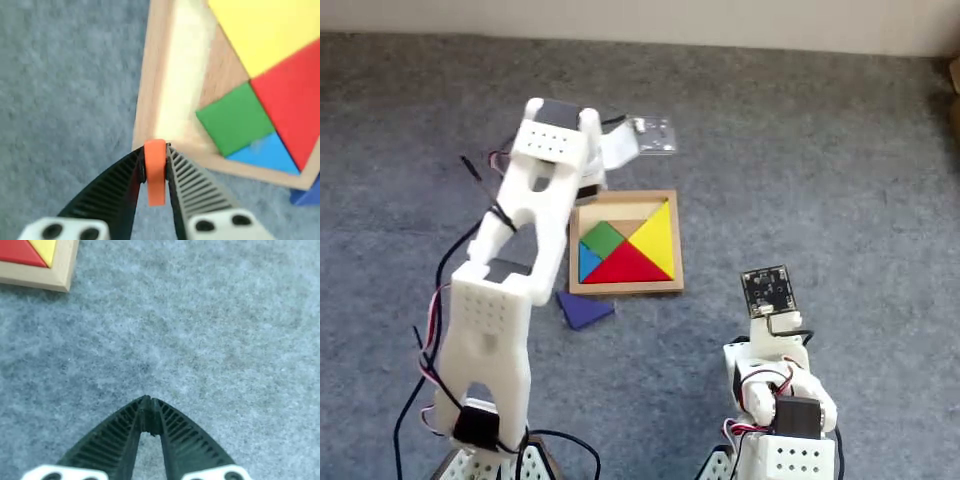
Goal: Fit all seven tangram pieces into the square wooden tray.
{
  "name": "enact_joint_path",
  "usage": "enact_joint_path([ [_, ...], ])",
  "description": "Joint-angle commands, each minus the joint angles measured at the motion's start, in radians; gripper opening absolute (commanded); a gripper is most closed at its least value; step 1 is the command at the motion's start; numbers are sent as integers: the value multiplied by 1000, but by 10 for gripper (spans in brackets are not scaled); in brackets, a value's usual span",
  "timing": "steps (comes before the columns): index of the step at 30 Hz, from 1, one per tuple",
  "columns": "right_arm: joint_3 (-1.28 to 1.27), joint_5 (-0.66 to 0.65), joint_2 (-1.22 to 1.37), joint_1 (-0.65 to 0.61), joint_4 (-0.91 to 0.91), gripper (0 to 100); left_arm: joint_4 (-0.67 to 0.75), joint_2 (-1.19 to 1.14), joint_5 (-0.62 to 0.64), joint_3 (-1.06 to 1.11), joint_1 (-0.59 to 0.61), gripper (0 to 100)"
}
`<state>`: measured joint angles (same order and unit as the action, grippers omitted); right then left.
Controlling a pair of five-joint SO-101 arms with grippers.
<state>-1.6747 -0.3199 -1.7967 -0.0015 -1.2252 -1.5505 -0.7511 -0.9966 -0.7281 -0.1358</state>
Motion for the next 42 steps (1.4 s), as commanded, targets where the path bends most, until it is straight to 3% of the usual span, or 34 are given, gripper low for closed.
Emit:
enact_joint_path([
  [1, -65, -12, -13, 4, 4, 6, 3, -19, 46, -122, -84, 53],
  [17, -65, -12, -13, 4, 4, 6, -133, -31, 48, -137, -259, 53],
  [22, -65, -12, -13, 4, 4, 6, -130, -36, 44, -130, -259, 63],
  [29, -65, -12, -13, 4, 4, 6, -130, -127, 48, -137, -239, 226],
  [42, -67, -12, -13, 4, 4, 6, -83, -139, 49, -323, -179, 221],
])
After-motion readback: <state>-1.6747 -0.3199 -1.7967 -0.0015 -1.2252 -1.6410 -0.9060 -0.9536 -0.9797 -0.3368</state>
